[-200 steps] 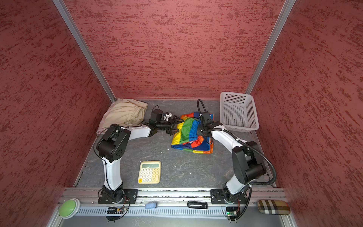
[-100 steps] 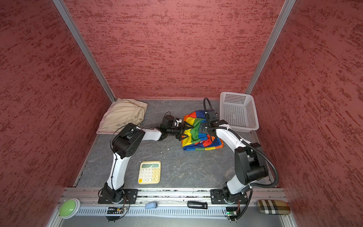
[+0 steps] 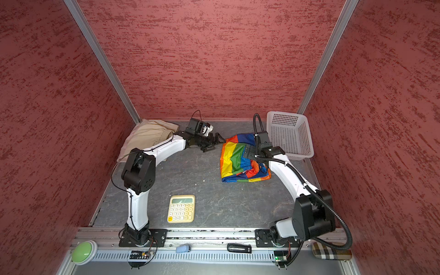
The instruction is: Fold and stack the shorts
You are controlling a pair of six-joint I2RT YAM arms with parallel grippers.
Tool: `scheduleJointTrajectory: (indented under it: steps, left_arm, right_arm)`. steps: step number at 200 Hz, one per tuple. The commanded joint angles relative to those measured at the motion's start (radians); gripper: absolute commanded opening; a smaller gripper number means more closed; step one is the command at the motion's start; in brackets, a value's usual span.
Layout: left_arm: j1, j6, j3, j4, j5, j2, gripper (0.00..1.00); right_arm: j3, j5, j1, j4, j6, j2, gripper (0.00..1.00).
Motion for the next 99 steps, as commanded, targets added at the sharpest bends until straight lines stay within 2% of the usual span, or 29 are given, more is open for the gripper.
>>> scheduleJointTrajectory:
  steps: [1,19,49,62,77,84,91,99]
  left_arm:
    - [-0.052,0.129,0.044,-0.217,-0.049,0.107,0.99]
    - [-0.077,0.153,0.109,-0.269,-0.067,0.172,1.00]
    - [-0.098,0.161,0.195,-0.329,-0.076,0.264,0.88]
    - [-0.104,0.177,0.243,-0.387,-0.107,0.299,0.71]
    - [-0.107,0.195,0.264,-0.421,-0.129,0.317,0.38]
    - [-0.109,0.203,0.270,-0.433,-0.147,0.317,0.26]
    - [-0.109,0.212,0.272,-0.445,-0.163,0.316,0.18]
    - [-0.108,0.224,0.274,-0.458,-0.185,0.307,0.14]
  right_arm:
    - [-0.004,-0.054,-0.018,0.011,0.003,-0.029,0.99]
    - [-0.016,-0.075,-0.034,0.019,0.006,-0.044,0.99]
    - [-0.032,-0.100,-0.059,0.024,0.003,-0.061,0.99]
    - [-0.037,-0.111,-0.067,0.028,0.008,-0.068,0.99]
    - [-0.041,-0.122,-0.071,0.040,0.011,-0.077,0.99]
    - [-0.039,-0.126,-0.074,0.043,0.012,-0.077,0.99]
    - [-0.037,-0.129,-0.074,0.044,0.012,-0.075,0.99]
    - [-0.034,-0.133,-0.074,0.046,0.012,-0.071,0.99]
